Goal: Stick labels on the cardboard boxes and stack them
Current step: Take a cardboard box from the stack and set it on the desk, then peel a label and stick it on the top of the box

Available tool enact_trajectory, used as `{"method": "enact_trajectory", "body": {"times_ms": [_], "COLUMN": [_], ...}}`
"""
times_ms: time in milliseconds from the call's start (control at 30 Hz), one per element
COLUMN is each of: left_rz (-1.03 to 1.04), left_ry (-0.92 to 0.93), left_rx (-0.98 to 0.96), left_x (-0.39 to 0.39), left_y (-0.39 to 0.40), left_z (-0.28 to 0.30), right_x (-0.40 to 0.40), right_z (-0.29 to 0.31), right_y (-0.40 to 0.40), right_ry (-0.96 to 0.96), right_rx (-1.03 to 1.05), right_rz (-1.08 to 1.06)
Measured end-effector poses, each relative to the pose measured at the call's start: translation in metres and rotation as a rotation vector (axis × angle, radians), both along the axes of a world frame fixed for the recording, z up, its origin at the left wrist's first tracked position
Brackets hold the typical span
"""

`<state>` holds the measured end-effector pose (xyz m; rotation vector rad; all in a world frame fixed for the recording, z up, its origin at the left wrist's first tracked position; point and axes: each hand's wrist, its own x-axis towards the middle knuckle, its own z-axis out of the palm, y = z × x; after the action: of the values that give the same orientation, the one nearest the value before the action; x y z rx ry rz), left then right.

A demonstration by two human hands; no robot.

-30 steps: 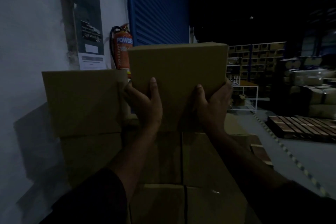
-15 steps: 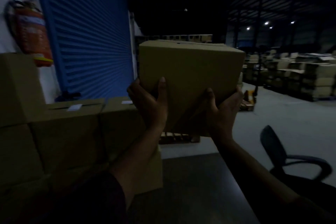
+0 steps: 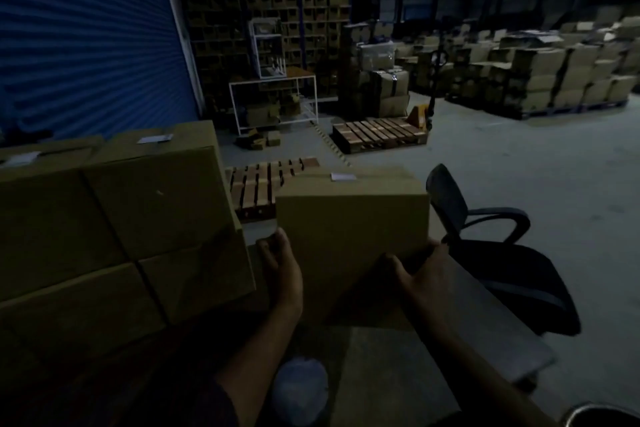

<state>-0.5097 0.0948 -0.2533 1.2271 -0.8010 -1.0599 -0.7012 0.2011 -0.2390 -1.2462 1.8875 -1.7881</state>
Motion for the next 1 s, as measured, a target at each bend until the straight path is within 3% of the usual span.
{"method": "enact_trajectory", "body": {"times_ms": [167,433,600,733,867,933,1000], "left_rz": [-0.048,-0.137,-0.29,-0.402,-0.327,-0.35,-0.382], "left_ry": [0.046,-0.044,0.032,-0.044,-0.229,-0.287,-0.337], "left_rx": [0.228,0.316,0.348,0.389,0.264,0.198,0.177], "left_x": [0.013,0.034,0.058,0.072,0.067,0.06,0.05], "left_y": [0.001,-0.012,-0.027,-0.048,-0.051,-0.051,-0.044], "left_z": [-0.056,-0.128,-0.119,-0.116,-0.105,-0.105,-0.109], "right_x": [0.004,0.007,-0.014,-0.012,0.006,0.005,-0.001], "right_z": [-0.065,-0.121,-0.138,-0.115,-0.09,-0.092,-0.102], "right_y": [0.004,0.002,0.004,0.001,-0.017,-0.032,-0.047], "right_ry": [-0.007,0.021,0.145,-0.123,-0.285,-0.149,0.126], "right_rx": [0.133,0.331,0.482,0.413,0.303,0.352,0.469], "right_rz": [0.017,-0.028,-0.041,0.007,-0.067,-0.041,-0.018]}}
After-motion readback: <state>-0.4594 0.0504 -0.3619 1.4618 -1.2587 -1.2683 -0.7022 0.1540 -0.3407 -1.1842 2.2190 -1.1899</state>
